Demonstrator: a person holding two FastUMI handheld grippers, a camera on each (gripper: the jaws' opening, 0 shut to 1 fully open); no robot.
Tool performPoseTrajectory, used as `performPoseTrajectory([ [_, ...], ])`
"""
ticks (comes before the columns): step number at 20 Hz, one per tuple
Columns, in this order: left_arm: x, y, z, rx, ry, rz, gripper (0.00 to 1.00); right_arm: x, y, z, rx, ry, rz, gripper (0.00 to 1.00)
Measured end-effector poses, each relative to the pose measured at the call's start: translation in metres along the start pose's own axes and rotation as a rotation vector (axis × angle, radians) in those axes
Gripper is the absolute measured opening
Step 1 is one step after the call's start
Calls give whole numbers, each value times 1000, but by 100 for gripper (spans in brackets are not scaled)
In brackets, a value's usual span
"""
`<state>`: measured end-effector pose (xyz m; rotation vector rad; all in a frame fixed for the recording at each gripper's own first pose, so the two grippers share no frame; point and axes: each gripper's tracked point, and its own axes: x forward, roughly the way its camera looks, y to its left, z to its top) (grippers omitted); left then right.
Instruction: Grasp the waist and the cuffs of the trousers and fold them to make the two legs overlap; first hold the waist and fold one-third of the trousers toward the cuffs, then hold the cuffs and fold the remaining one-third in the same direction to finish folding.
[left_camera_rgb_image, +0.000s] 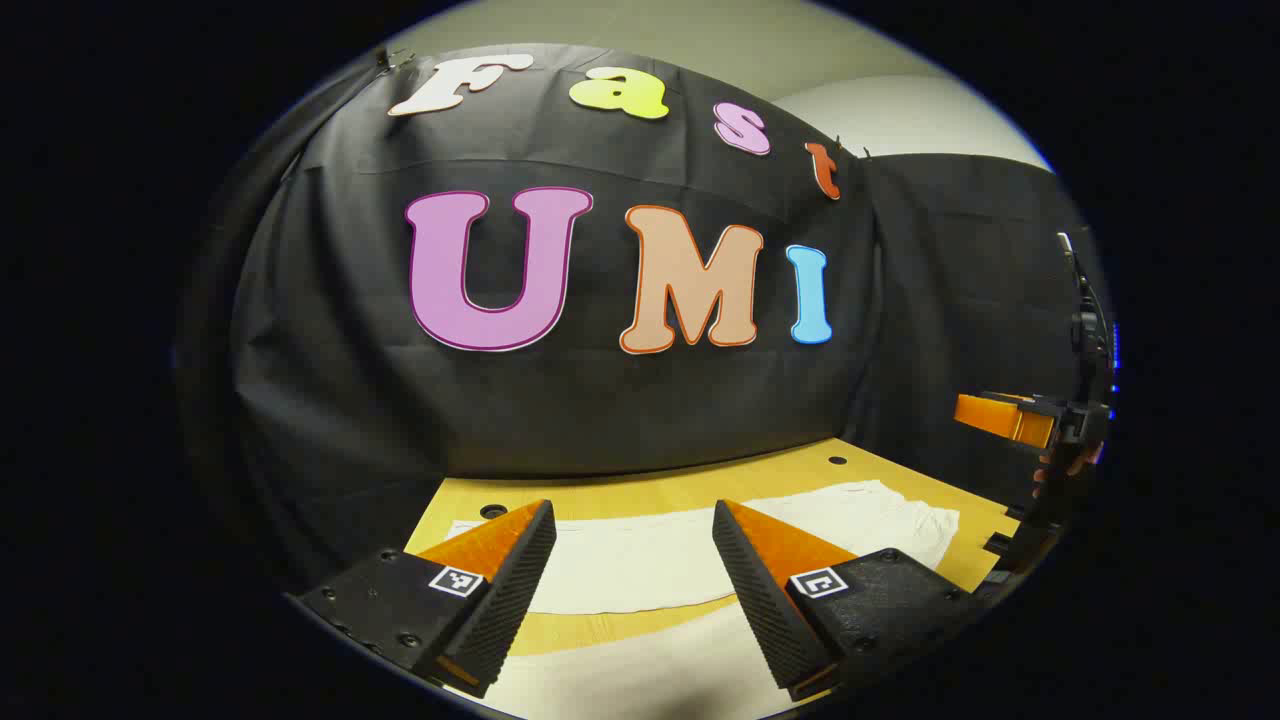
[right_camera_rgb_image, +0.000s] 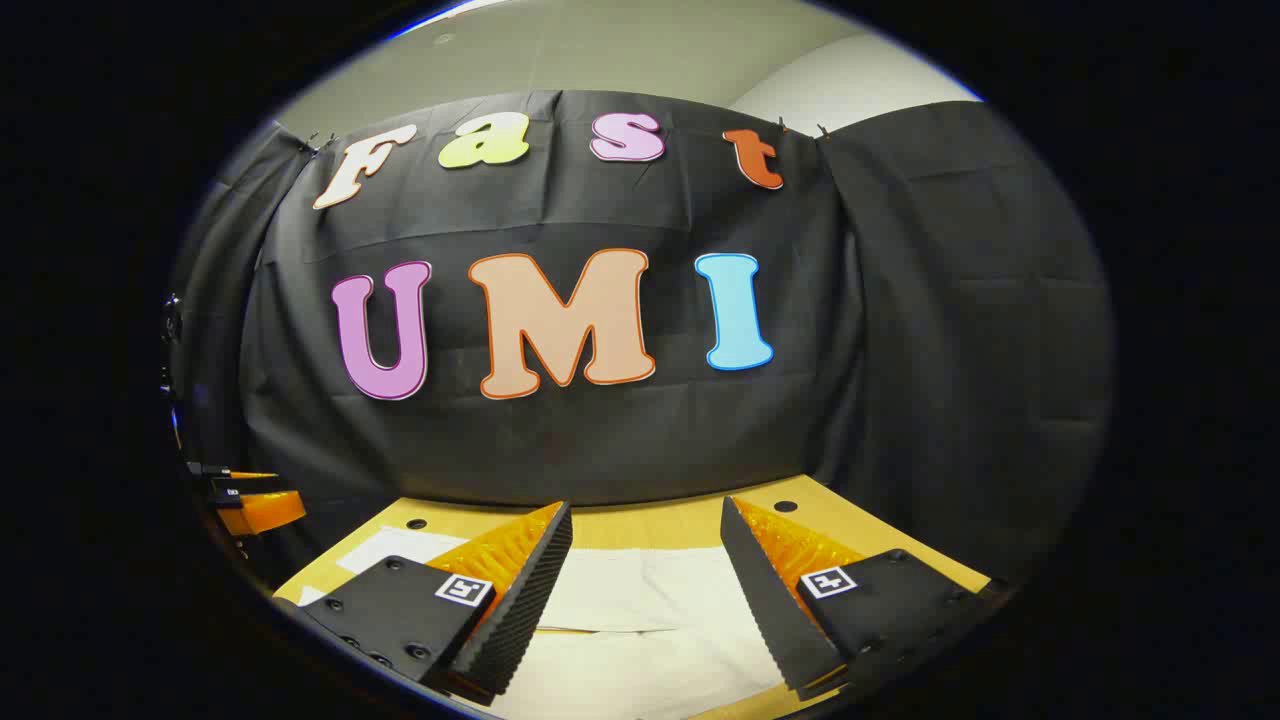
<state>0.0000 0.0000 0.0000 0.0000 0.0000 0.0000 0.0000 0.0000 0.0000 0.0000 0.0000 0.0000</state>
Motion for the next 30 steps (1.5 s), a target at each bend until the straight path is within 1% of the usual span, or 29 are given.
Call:
performPoseTrajectory([
  [2, 1, -5, 0, -8, 1, -10, 95, 1, -5, -1, -4, 3, -4, 96],
  [5, 1, -6, -4, -14, 9, 0, 95, 1, -9, -2, -8, 9, 2, 96],
  [6, 1, -7, -4, -19, 10, 3, 95, 1, -10, -2, -11, 7, 4, 92],
  [7, 1, -8, -4, -20, 14, 9, 95, 1, -11, -1, -14, 9, 6, 96],
  [12, -1, -8, -3, -27, 11, 22, 95, 0, -11, 2, -18, 8, 14, 96],
  [18, -8, 0, -14, -19, 32, 28, 95, -4, -14, -6, -41, 23, 10, 96],
  [24, -23, 15, -40, -12, 92, 11, 95, -4, -4, -13, -58, 34, 24, 96],
  [30, -46, 43, -83, 45, 203, 0, 95, -4, 5, -26, -71, 57, 40, 96],
])
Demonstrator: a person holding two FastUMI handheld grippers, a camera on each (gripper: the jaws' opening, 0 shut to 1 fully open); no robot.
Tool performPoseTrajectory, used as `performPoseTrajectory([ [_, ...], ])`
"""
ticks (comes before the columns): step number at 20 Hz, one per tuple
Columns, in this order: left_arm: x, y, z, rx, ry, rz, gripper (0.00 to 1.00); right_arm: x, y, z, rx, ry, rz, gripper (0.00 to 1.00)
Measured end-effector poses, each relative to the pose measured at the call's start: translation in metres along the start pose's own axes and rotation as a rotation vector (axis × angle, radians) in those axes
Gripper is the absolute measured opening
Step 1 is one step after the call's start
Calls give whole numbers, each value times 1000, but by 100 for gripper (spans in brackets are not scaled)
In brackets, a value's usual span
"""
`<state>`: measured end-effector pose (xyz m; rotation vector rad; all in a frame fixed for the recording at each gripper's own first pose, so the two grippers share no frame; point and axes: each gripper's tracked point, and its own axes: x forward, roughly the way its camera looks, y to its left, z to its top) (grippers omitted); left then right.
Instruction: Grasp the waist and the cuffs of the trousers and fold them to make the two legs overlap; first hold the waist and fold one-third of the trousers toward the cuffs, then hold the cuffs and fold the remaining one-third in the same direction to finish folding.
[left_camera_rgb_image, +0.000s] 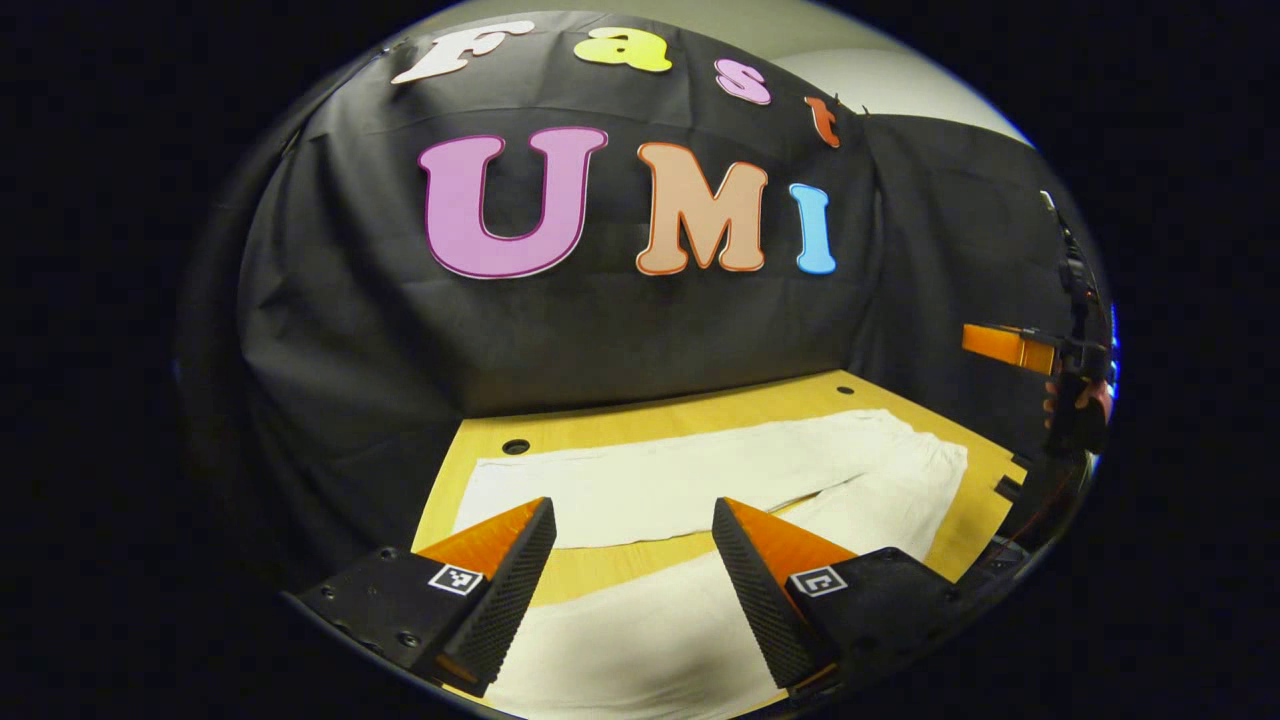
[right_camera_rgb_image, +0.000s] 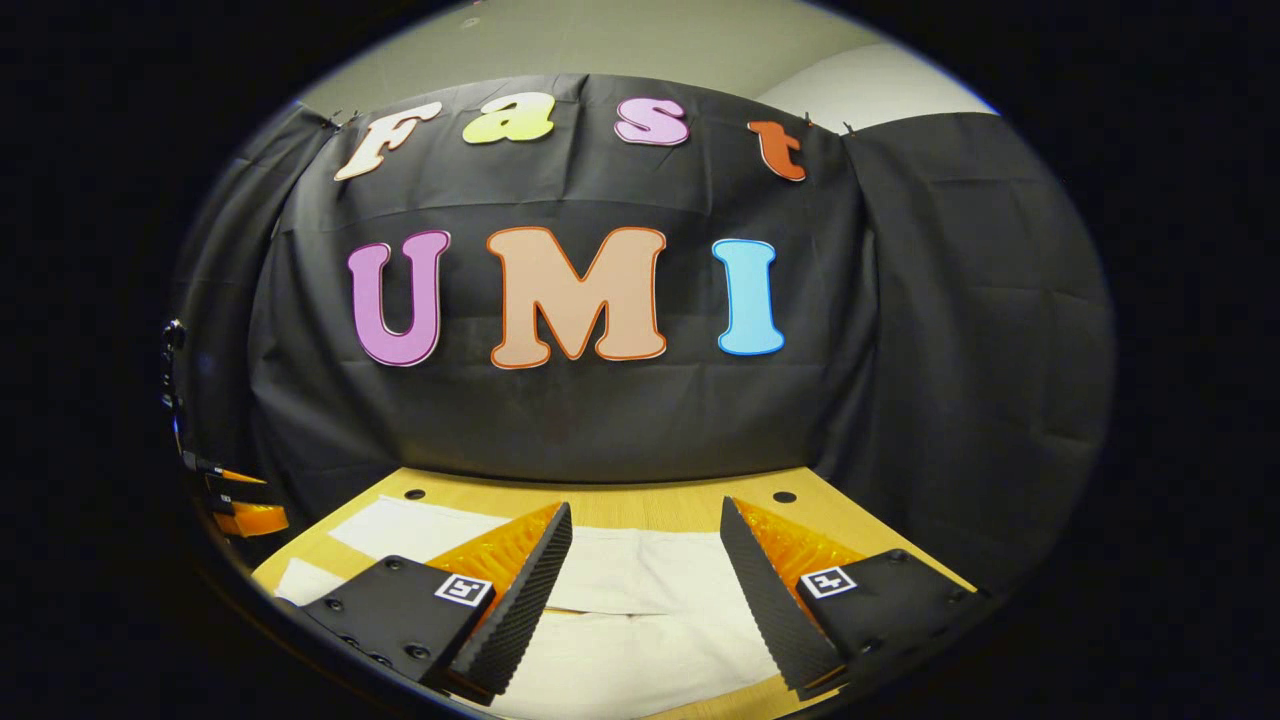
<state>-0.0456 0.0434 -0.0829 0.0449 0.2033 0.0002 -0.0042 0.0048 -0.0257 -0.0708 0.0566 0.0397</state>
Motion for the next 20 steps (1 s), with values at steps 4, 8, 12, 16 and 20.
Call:
performPoseTrajectory([
  [4, -4, 9, -42, 50, 101, -49, 95, -1, 5, -7, 0, 17, 11, 96],
  [8, -27, 21, -102, 128, 277, -127, 96, -3, 8, -16, 0, 34, 16, 96],
  [12, -59, 25, -157, 198, 458, -223, 94, -10, 6, -27, 3, 54, 13, 96],
  [16, -87, 21, -207, 277, 630, -338, 94, -15, 0, -37, 1, 78, 7, 96],
  [20, -103, 17, -239, 339, 782, -454, 94, -17, -4, -48, 4, 106, 2, 96],
])
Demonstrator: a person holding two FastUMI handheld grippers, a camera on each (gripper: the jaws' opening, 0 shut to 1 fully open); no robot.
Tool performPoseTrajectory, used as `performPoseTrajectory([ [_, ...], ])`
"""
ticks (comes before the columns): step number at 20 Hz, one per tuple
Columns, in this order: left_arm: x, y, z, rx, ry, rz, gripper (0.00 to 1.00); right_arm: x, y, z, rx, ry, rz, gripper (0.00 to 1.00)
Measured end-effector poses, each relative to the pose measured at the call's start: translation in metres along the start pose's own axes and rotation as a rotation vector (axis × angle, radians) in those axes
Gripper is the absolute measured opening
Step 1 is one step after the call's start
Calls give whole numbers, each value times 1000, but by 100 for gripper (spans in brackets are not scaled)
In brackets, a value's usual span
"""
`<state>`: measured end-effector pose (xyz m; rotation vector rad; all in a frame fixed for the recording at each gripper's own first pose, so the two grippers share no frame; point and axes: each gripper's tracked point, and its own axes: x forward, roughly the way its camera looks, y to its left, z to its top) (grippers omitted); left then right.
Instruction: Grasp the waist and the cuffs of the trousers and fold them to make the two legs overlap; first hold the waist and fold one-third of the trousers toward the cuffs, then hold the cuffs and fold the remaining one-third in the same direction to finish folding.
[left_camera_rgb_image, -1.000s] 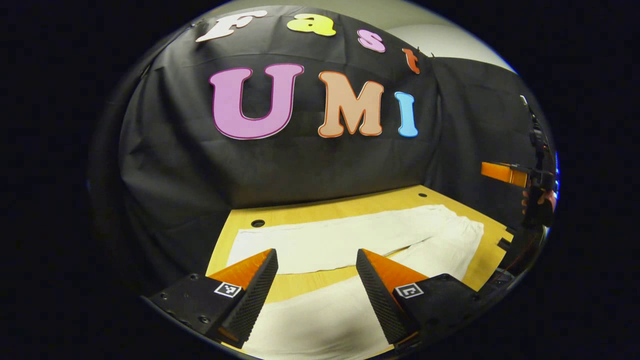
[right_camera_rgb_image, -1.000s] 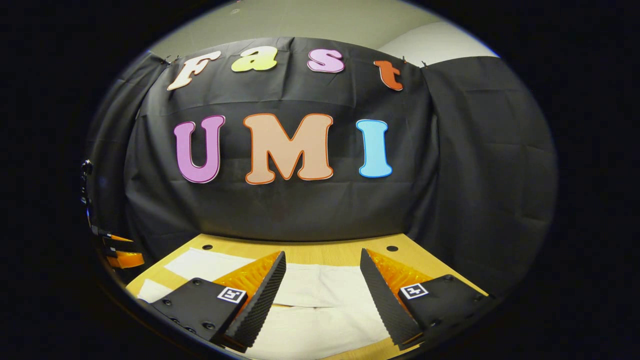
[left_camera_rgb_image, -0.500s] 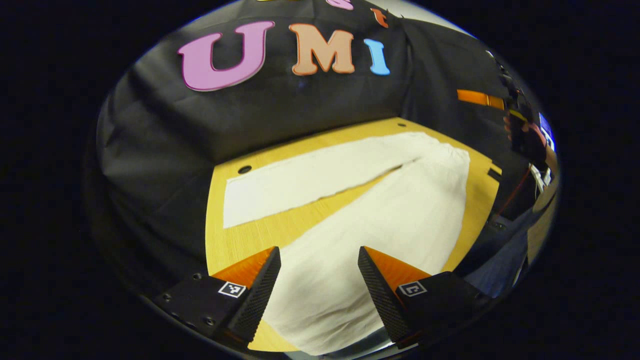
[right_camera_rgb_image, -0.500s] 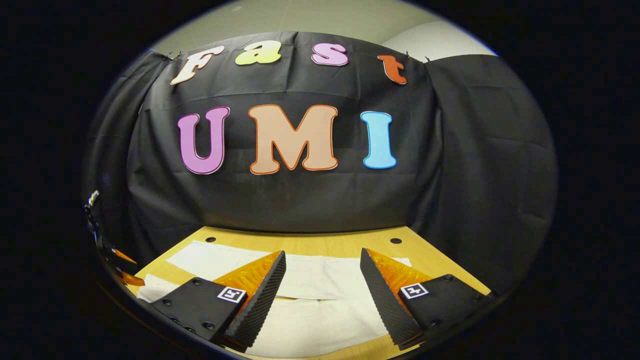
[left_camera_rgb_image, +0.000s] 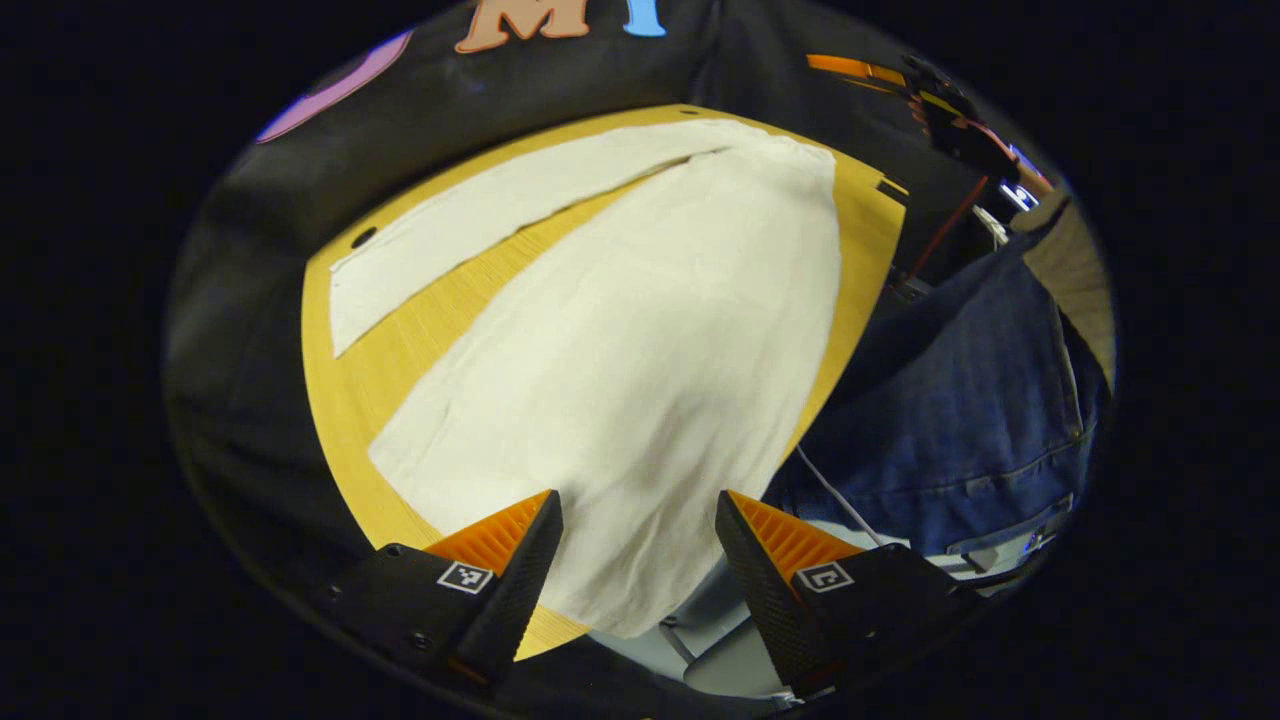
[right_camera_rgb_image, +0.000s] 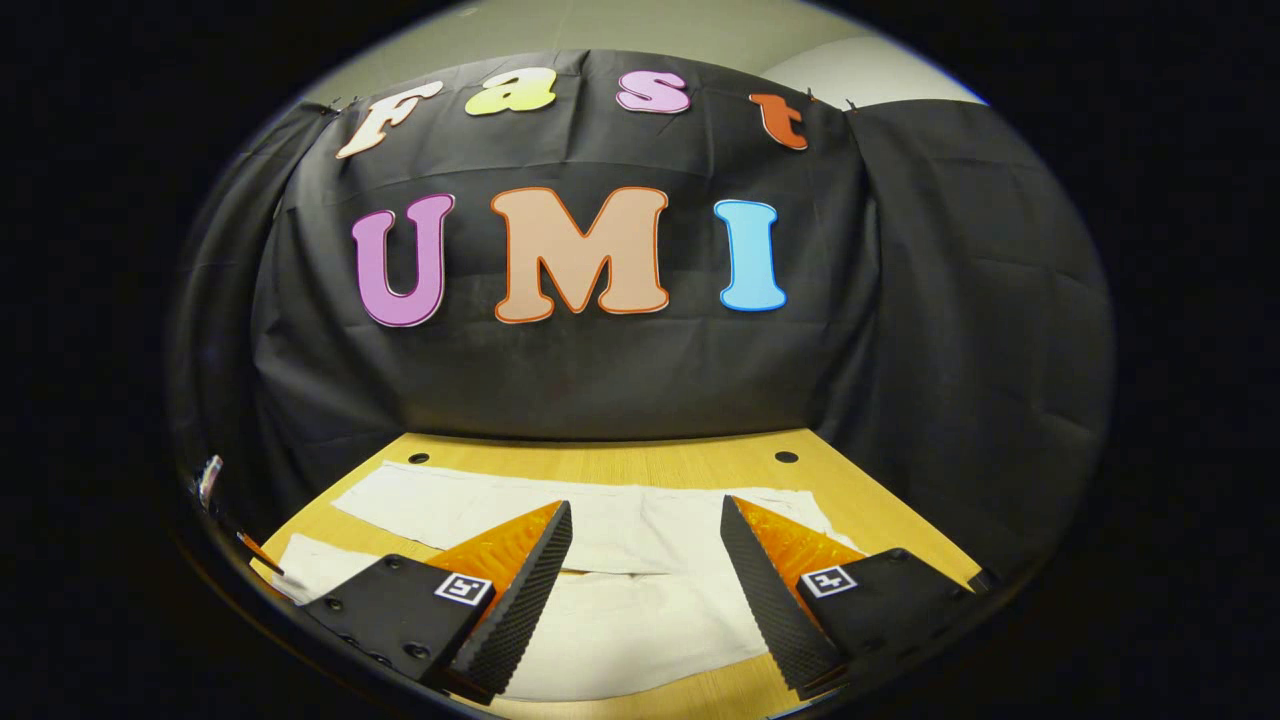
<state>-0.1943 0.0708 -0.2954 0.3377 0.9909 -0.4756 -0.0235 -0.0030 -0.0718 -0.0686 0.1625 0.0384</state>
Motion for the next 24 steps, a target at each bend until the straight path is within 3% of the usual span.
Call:
performPoseTrajectory([
  [11, -6, -1, -14, 94, 171, -56, 90, 6, -6, -14, -21, 43, -19, 96],
  [16, -4, 2, -16, 157, 215, -40, 78, 11, -4, -21, -33, 63, -19, 96],
  [19, -6, 4, -18, 148, 236, -38, 78, 14, -4, -24, -44, 72, -16, 92],
  [20, -6, 6, -17, 150, 245, -36, 71, 15, -3, -26, -46, 78, -12, 96],
  [23, -2, 21, -12, 144, 248, -28, 54, 19, -2, -29, -64, 98, 6, 95],
  [24, 0, 28, -11, 136, 251, -18, 36, 20, -1, -32, -75, 105, 16, 95],
])
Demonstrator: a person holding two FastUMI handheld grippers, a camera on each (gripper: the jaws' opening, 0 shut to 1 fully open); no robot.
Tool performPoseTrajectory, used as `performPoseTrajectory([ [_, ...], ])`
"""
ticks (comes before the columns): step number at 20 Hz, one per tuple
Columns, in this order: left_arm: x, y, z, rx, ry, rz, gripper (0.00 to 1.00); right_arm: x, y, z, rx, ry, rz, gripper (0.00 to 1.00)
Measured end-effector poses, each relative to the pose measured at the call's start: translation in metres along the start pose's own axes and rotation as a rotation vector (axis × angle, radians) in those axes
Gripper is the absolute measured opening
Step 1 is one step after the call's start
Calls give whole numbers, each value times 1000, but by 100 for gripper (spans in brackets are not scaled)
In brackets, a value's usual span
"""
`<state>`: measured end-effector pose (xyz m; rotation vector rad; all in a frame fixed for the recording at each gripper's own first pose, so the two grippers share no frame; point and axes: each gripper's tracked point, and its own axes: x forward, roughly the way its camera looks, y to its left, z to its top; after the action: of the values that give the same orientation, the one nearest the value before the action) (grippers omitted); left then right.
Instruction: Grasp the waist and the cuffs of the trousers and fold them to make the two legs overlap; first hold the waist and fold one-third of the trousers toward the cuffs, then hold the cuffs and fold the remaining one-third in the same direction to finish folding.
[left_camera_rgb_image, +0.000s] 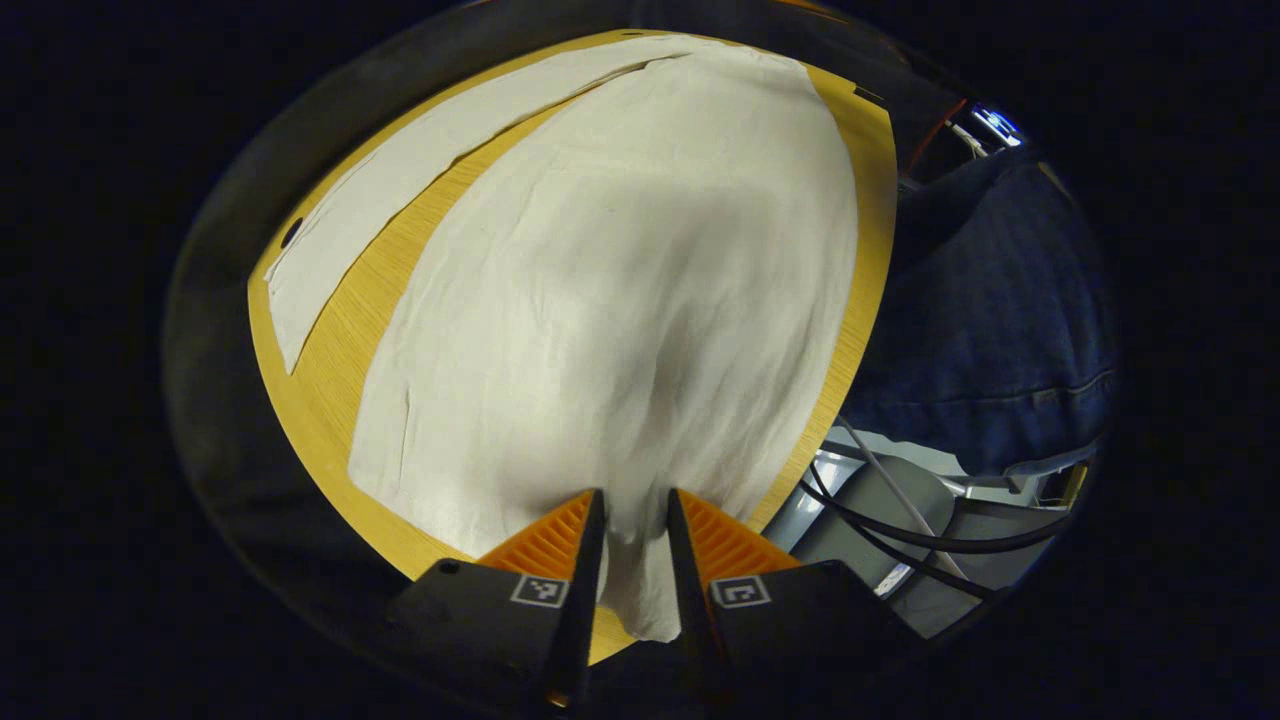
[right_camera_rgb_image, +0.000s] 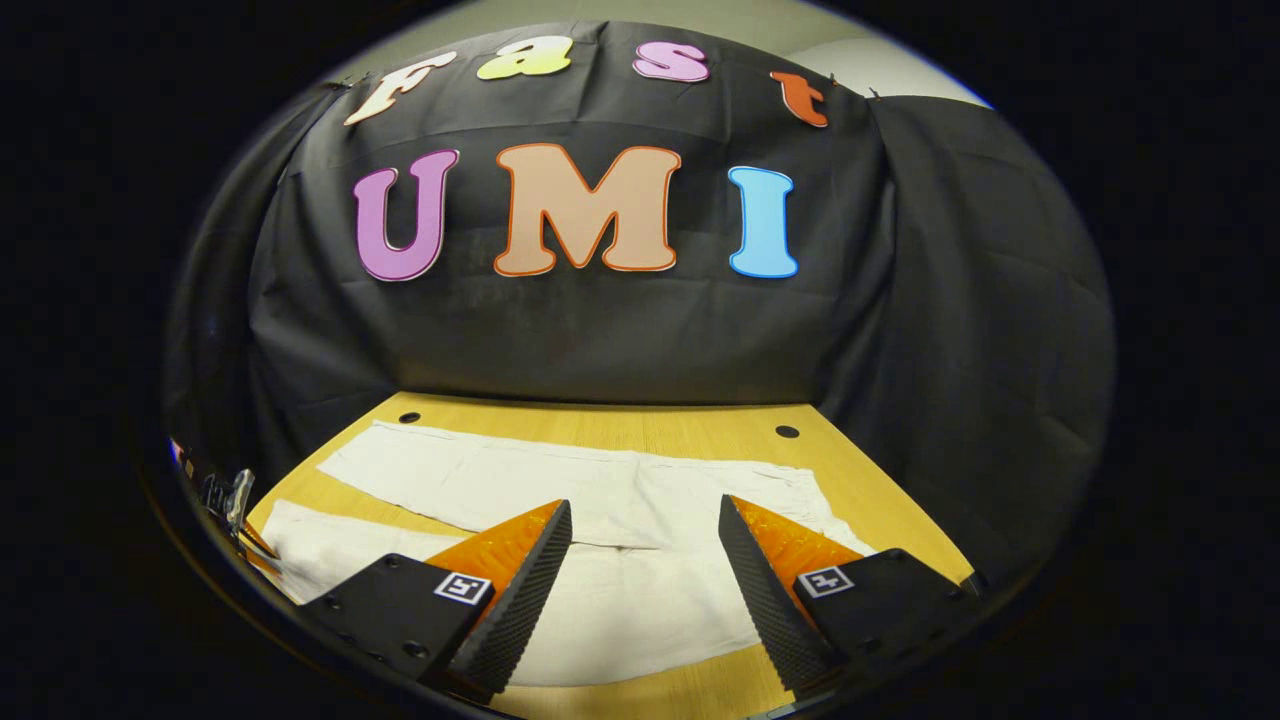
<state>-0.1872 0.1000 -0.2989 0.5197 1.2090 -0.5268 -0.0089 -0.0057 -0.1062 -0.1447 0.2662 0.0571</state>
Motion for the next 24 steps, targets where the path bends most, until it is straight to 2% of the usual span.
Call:
performPoseTrajectory([
  [1, 0, 5, 1, -8, -1, 4, 28, 0, 0, -2, -15, 7, 12, 95],
  [2, 1, 8, 1, -8, 10, 1, 10, -1, 0, -6, -34, 17, 26, 96],
  [4, 0, 5, 2, 6, 19, -30, 0, 1, 1, -14, -72, 45, 68, 98],
  [7, 0, 5, 1, 31, 27, -55, 0, 9, -1, -29, -139, 108, 152, 98],
  [10, 1, 5, 2, -6, 32, -63, 0, 14, -16, -44, -218, 173, 230, 98],
  [15, 1, 4, 2, -40, 68, -35, 0, 24, -76, -84, -431, 346, 338, 98],
  [19, 1, 3, 2, -67, 108, -8, 0, 26, -127, -123, -656, 509, 437, 98],
  [24, 2, 2, 2, -84, 155, 13, 0, 34, -158, -173, -826, 668, 554, 99],
])
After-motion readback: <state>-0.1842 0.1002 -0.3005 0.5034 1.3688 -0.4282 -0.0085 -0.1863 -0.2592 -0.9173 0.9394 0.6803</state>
